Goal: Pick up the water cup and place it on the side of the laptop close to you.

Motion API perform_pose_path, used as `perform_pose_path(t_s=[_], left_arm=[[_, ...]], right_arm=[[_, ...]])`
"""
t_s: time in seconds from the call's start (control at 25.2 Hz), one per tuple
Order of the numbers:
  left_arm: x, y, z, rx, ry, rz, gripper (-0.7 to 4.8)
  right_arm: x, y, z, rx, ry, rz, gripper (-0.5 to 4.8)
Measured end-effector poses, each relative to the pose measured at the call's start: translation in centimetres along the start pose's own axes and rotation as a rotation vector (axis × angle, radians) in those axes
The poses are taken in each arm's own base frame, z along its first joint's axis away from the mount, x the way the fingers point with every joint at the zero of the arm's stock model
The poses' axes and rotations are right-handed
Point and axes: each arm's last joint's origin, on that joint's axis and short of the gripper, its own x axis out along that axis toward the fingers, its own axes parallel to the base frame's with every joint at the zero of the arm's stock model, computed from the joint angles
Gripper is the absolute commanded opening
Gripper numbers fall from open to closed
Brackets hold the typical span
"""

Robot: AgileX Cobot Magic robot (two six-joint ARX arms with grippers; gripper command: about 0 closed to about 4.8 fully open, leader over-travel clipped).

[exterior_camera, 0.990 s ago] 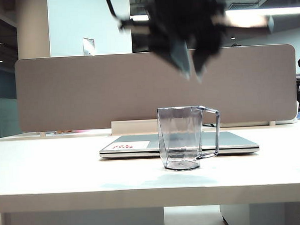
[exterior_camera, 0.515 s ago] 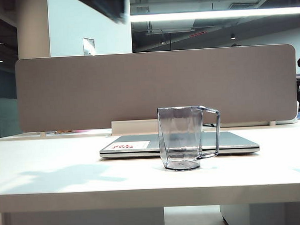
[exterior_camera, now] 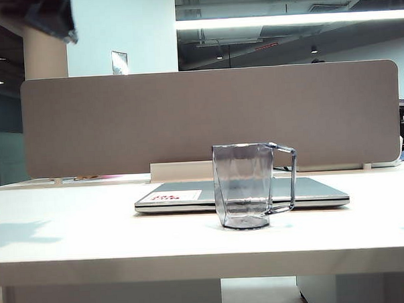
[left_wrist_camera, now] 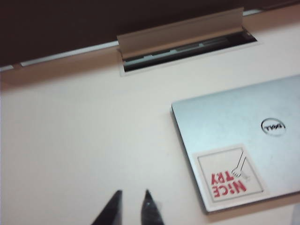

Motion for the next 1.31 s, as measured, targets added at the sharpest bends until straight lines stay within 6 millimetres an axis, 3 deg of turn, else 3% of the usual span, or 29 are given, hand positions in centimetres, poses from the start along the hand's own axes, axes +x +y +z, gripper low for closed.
perform_pose_path(t_s=[0.08, 0.55, 1.03, 1.31], left_arm=[[-0.5, 1.3, -2.6, -0.020, 0.011, -0.001, 0.51], [-3.9, 1.2, -9.8, -0.080, -0.050, -0.031, 0.51], [-6.6, 1.4, -14.8, -0.176, -0.123, -0.039, 0.48], [-7.8, 1.4, -18.0, -0.191, -0.199, -0.040, 0.47]], right_arm=[[-1.4, -0.1, -0.2, -0.004, -0.058, -0.073, -0.09], [-4.9, -0.1, -2.8, 0.017, -0.207, -0.135, -0.09], [-4.5, -0.4, -5.8, 0.024, -0.106, -0.166, -0.09], [-4.2, -0.5, -6.4, 0.025, -0.091, -0.167, -0.09]])
